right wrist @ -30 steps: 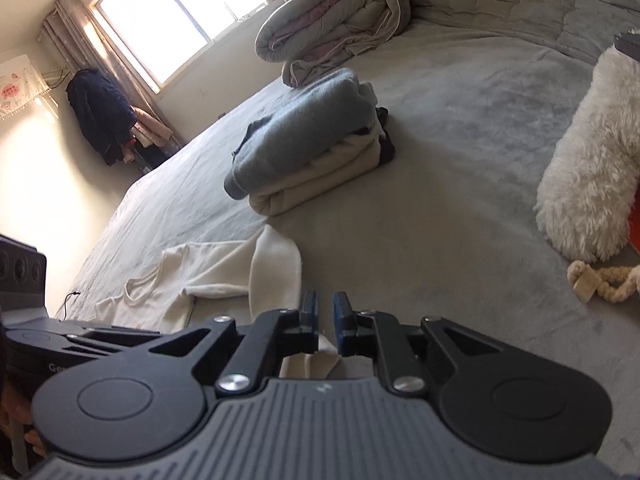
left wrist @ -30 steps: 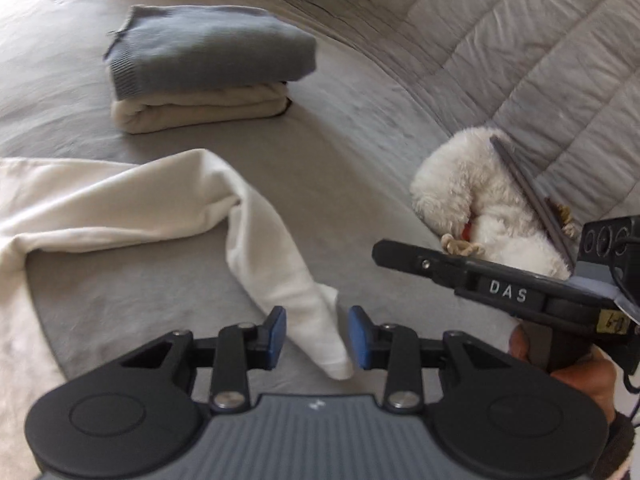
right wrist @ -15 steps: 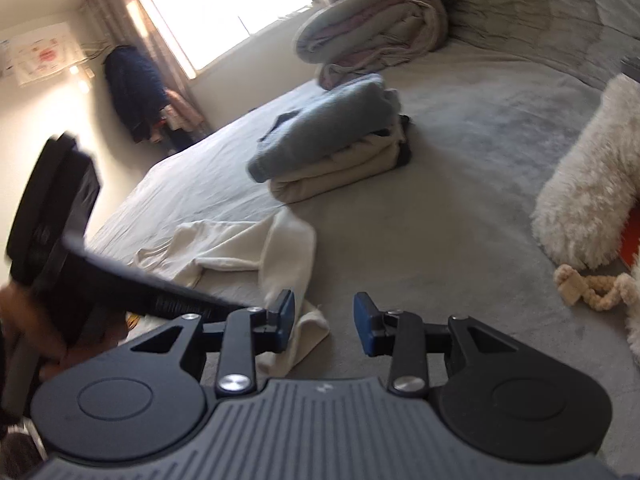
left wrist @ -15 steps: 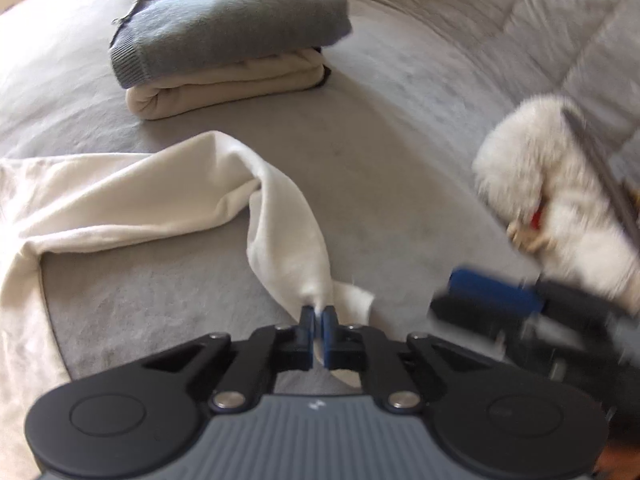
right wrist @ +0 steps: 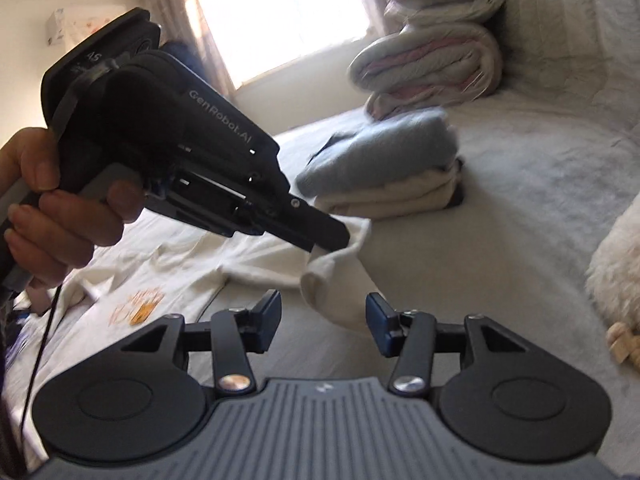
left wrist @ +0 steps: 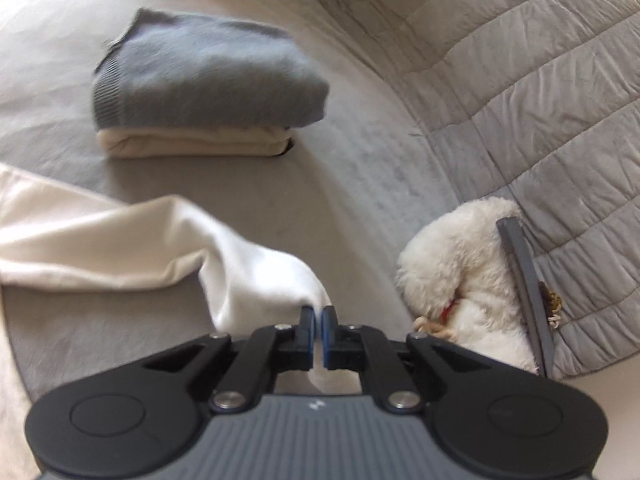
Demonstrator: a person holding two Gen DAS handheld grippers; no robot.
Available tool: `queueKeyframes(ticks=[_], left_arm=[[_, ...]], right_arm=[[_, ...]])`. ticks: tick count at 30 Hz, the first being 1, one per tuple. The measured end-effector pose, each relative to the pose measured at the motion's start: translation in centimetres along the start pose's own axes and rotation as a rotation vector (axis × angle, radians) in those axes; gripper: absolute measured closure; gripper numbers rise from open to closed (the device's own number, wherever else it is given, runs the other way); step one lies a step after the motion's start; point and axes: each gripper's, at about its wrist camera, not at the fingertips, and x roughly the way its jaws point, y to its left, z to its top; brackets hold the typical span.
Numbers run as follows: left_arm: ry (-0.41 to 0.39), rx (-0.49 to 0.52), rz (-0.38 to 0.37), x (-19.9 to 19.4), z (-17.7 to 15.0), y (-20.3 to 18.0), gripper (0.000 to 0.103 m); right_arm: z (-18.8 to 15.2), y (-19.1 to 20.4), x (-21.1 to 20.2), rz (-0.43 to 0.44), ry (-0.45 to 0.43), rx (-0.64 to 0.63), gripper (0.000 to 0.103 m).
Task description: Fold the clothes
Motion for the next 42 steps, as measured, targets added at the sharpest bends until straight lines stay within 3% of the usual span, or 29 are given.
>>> queueKeyframes(ticks=[2, 5, 9, 14, 16, 20, 25, 28, 30, 31, 34, 37, 42], left_arm=[[-0.009, 0.015, -0.005, 0.4, 0.7, -0.5, 0.1], [-0.031, 0.041, -0.016, 0.9, 1.6, -1.2, 0.1], [-0.064, 0.078, -0.059, 1.2, 2.5, -0.9, 0.098], [-0.129, 0.159, 0.031, 0.1, 2.4, 1.6, 0.093], [-0.143, 0.173, 0.082, 0.2, 2.1, 3.4, 0.091], [-0.147, 0.177, 0.168, 0.9, 1.5, 7.3, 0.088], [-0.12, 0.134, 0.195, 1.3, 1.1, 10.7, 0.087], [-0.15, 0.146, 0.21, -0.2, 1.5, 12.0, 0.077], [-0.184, 0.156, 0.233, -1.6, 2.0, 12.9, 0.071], [-0.203, 0.16, 0.255, -2.3, 2.3, 13.5, 0.069], [-0.245, 0.18, 0.324, -3.9, 3.2, 15.3, 0.063], [-0.23, 0.218, 0.371, -3.7, 4.1, 16.9, 0.057], [-0.204, 0.317, 0.377, -1.8, 4.2, 17.5, 0.057]], right_arm=[[0.4, -1.1, 0.1, -0.02, -0.031, 0.045, 0.053], [1.2, -3.7, 0.7, -0.024, -0.046, 0.172, 0.092], [2.9, -6.3, 1.8, -0.062, 0.009, 0.29, 0.095], [5.0, -9.4, 3.1, -0.111, 0.082, 0.432, 0.095], [5.7, -10.7, 3.6, -0.158, 0.152, 0.461, 0.095], [6.0, -13.6, 2.9, -0.127, 0.189, 0.594, 0.095], [6.4, -13.3, 3.0, -0.292, 0.27, 0.461, 0.088], [6.9, -12.8, 2.4, -0.315, 0.272, 0.402, 0.086], [7.2, -12.6, 2.0, -0.319, 0.246, 0.375, 0.05], [7.4, -12.5, 1.9, -0.319, 0.232, 0.363, 0.046], [7.7, -12.9, 3.3, -0.301, 0.228, 0.361, 0.046], [7.8, -12.7, 4.7, -0.298, 0.241, 0.375, 0.046], [7.6, -12.2, 6.3, -0.342, 0.27, 0.393, 0.058]])
